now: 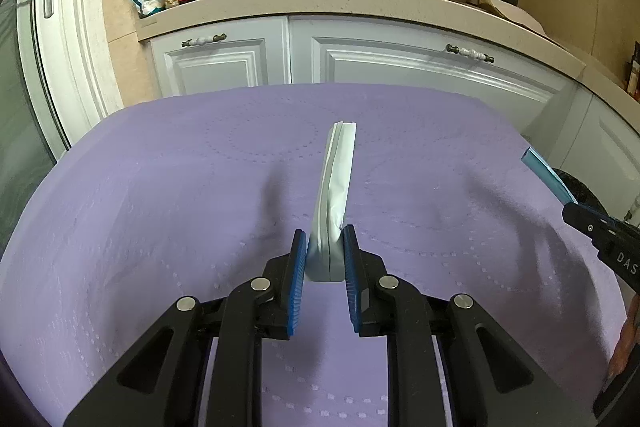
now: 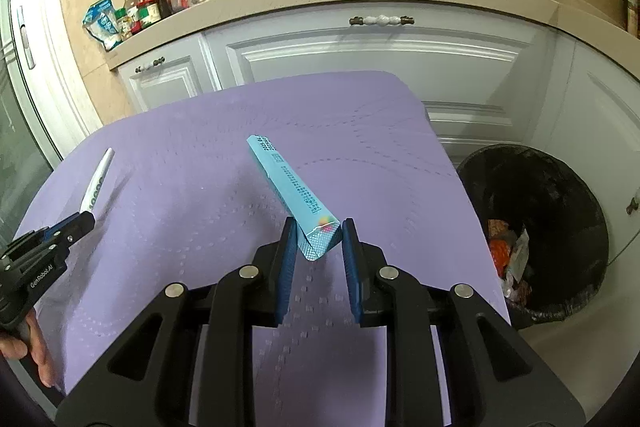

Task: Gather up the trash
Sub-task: 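Carry the white strip and blue tube over the black bin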

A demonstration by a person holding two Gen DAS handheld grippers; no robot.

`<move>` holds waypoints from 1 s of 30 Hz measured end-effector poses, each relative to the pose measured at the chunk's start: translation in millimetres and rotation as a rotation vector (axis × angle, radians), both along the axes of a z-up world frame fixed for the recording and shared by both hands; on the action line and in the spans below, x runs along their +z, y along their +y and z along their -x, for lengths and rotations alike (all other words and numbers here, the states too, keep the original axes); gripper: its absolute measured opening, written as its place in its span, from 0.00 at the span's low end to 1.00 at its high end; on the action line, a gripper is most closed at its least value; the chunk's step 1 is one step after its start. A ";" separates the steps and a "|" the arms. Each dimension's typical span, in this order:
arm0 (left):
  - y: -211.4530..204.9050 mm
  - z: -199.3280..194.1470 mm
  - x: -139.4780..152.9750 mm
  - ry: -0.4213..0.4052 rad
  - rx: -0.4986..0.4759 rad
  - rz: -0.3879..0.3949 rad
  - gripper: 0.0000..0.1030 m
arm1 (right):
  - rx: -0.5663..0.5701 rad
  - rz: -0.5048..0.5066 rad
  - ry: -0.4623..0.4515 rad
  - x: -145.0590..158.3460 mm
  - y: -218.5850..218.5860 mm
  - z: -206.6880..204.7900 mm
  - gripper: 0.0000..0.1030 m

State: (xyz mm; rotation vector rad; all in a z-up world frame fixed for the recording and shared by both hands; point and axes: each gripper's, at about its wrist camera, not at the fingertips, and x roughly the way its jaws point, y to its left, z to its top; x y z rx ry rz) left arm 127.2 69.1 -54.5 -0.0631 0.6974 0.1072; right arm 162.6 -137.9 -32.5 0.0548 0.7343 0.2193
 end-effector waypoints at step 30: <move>-115.5 6.7 35.0 -0.123 -0.205 0.033 0.19 | -0.228 -0.038 -0.123 32.0 -102.3 52.1 0.21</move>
